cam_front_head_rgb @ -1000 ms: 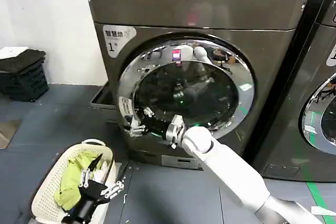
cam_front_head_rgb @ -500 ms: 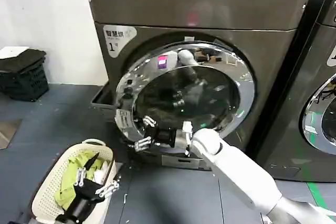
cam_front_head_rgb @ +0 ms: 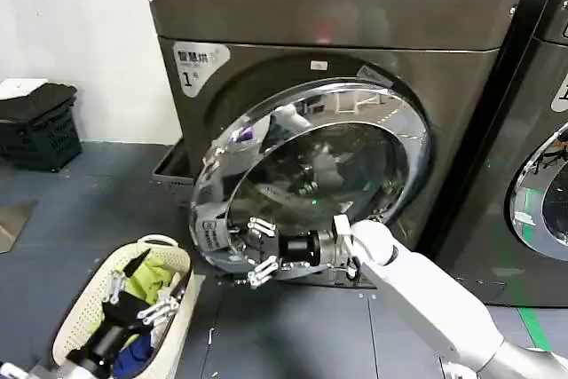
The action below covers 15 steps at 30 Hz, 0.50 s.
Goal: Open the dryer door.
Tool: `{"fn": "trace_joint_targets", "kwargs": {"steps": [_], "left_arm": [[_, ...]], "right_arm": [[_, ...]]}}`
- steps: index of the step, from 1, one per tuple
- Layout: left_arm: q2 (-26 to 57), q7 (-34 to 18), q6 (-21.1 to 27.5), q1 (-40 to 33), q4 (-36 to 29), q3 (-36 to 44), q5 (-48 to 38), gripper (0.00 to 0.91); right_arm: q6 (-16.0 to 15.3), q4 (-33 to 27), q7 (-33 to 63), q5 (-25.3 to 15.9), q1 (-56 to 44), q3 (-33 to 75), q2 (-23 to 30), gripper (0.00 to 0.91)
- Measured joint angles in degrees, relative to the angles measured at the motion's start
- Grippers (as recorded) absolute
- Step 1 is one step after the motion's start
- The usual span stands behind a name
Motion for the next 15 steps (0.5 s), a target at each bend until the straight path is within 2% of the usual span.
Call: {"fn": "trace_joint_targets", "kwargs": {"steps": [7, 15], "left_arm": [[4.9, 1.4, -0.8, -1.9, 3.4, -3.4, -3.7, 0.907], [8.5, 2.3, -1.1, -3.7, 5.4, -4.1, -6.1, 0.907]], "right_arm": [[1.2, 3.0, -5.7, 1.4, -1.0, 1.3, -3.0, 0.907], [0.6, 7.3, -12.4, 2.1, -3.4, 4.0, -7.1, 0.907]]}}
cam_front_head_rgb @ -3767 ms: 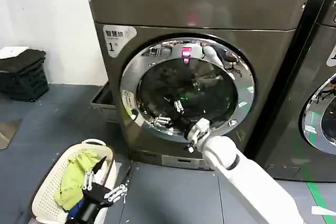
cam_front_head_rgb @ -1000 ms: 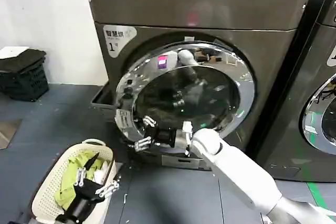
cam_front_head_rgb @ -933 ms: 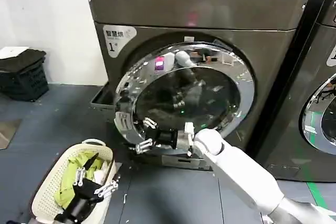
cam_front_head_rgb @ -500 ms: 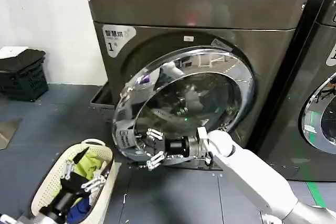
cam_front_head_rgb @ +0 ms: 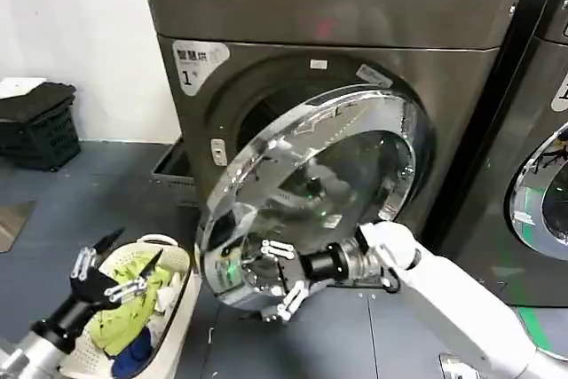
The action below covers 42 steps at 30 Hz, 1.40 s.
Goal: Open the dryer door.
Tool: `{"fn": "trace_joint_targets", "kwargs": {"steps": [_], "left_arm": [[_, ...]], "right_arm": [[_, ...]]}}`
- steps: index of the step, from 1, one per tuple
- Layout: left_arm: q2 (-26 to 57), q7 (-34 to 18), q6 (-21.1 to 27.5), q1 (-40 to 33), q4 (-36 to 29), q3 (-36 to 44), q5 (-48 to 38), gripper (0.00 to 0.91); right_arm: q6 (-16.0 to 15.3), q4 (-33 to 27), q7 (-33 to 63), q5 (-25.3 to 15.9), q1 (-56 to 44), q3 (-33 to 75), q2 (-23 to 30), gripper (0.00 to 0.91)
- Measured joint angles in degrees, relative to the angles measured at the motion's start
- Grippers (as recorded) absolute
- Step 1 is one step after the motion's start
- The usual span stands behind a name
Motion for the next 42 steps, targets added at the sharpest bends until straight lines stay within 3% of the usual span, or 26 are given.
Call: {"fn": "trace_joint_targets", "kwargs": {"steps": [22, 34, 42], "left_arm": [[11.1, 3.9, -1.3, -6.9, 3.1, 9.9, 0.2, 0.907], [17.0, 5.4, -2.1, -16.3, 6.7, 22.4, 0.3, 0.907], [16.9, 5.6, -2.4, -24.6, 9.3, 33.6, 0.6, 0.907]], "right_arm": [[-1.1, 9.7, -3.9, 1.0, -14.3, 16.6, -12.7, 0.907], [-1.1, 9.0, -3.5, 1.4, -32.8, 37.6, -16.7, 0.907], [0.3, 9.8, -0.4, 1.6, -49.4, 56.9, -15.7, 0.907]]}}
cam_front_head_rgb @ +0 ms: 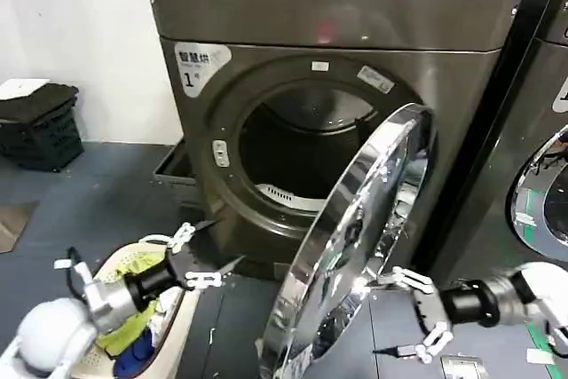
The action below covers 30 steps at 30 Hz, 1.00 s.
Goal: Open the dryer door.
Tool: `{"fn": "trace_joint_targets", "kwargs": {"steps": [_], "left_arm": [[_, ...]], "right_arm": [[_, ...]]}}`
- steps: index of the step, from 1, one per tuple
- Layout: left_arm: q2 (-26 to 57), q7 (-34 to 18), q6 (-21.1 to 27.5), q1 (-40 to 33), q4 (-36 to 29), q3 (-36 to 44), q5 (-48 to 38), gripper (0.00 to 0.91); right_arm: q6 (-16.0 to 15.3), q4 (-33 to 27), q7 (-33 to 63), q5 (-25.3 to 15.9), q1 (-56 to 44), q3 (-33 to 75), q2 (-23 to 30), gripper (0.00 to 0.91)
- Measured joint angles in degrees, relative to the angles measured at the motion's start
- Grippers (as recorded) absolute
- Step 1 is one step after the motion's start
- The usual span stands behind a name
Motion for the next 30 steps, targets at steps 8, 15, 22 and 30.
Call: {"fn": "trace_joint_targets", "kwargs": {"steps": [8, 15, 22, 30], "left_arm": [[-1.9, -0.3, -0.2, -6.2, 2.3, 9.9, 0.1, 0.907], [-3.5, -0.3, -0.6, -10.9, 3.9, 16.1, -0.1, 0.907], [-5.8, -0.4, -1.1, -16.1, 6.3, 22.1, -0.3, 0.907], [-9.0, -0.5, -1.9, -23.2, 10.2, 30.0, -0.6, 0.907]], "right_arm": [[7.2, 2.2, 12.3, -1.2, -17.2, 18.2, 4.9, 0.907], [10.4, 5.5, 29.7, -9.6, -27.0, 29.2, 12.1, 0.907], [7.3, 7.8, 46.5, -16.8, -32.6, 37.5, 19.9, 0.907], [-4.6, 10.2, 61.6, -19.7, -32.8, 46.2, 28.7, 0.907]]}}
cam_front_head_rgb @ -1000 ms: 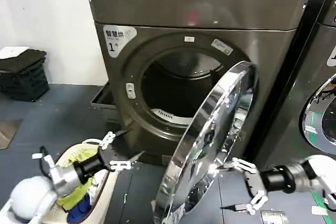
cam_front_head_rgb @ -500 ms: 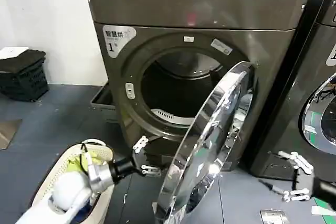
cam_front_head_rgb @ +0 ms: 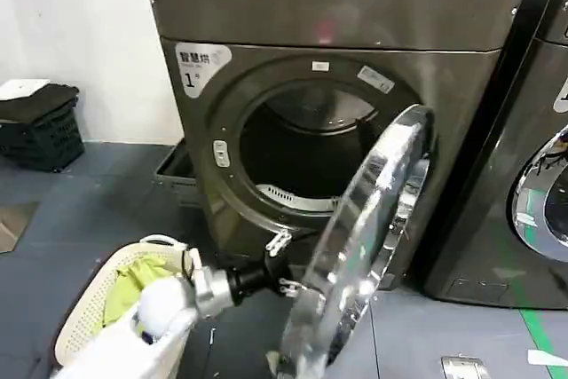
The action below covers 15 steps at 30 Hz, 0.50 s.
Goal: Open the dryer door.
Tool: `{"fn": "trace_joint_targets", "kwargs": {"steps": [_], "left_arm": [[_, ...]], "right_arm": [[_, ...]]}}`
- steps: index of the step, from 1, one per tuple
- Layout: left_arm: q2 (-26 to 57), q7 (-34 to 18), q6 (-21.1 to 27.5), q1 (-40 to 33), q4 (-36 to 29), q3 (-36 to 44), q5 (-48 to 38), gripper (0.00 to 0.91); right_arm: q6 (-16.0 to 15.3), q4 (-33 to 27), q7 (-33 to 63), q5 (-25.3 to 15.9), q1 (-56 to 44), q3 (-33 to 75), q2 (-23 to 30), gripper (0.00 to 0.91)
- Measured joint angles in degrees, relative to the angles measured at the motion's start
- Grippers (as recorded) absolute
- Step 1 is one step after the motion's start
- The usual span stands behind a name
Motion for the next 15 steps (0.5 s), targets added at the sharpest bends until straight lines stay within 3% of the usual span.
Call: {"fn": "trace_joint_targets", "kwargs": {"steps": [15], "left_arm": [[-6.8, -1.1, -0.2, -9.9, 7.1, 9.8, -0.5, 0.907]], "right_arm": [[-11.8, -4.6, 19.9, -12.4, 4.5, 19.7, 13.3, 0.907]]}}
